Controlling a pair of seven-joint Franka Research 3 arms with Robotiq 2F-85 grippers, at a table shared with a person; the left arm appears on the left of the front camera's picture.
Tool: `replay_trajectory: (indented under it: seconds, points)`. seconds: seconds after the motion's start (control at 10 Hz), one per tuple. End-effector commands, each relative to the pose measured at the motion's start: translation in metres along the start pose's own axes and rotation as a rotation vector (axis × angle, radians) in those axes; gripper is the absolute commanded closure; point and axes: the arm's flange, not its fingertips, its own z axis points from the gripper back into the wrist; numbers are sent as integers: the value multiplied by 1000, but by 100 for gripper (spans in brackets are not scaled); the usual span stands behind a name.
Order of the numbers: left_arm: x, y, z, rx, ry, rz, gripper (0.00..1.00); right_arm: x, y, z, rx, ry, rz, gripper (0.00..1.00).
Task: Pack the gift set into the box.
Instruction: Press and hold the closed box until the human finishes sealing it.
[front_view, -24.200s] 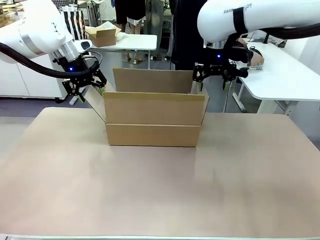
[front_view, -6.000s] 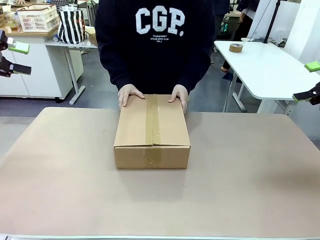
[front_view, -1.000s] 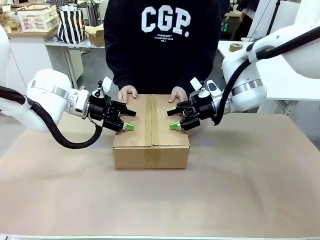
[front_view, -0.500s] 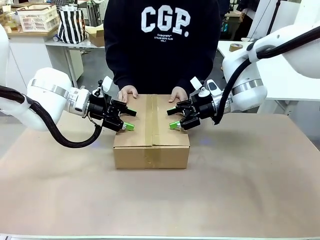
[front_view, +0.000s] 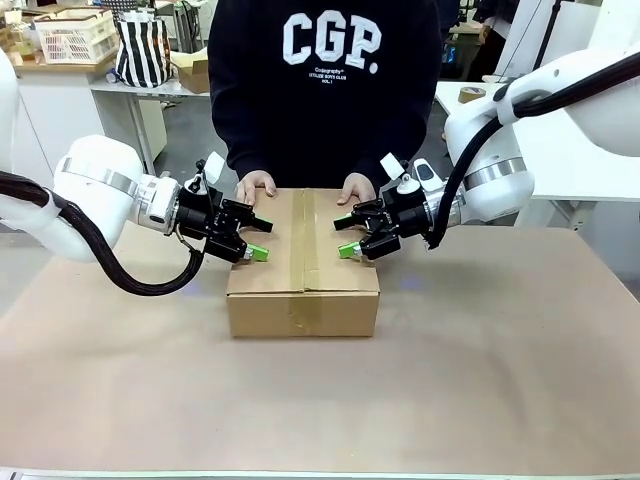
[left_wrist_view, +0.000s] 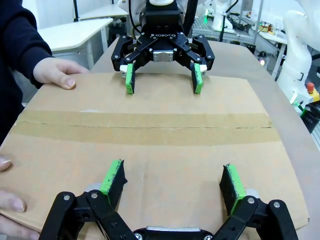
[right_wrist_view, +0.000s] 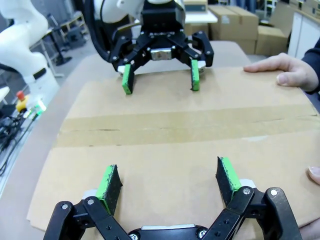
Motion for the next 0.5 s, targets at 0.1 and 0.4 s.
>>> replay_trajectory:
  seconds: [0.1,0.4]
  points:
    - [-3,-1,0,-1,4,4,0,-2,1,-1,1,3,-3,0]
    - [-3,-1,0,-1,4,4,0,-2,1,-1,1,3,-3,0]
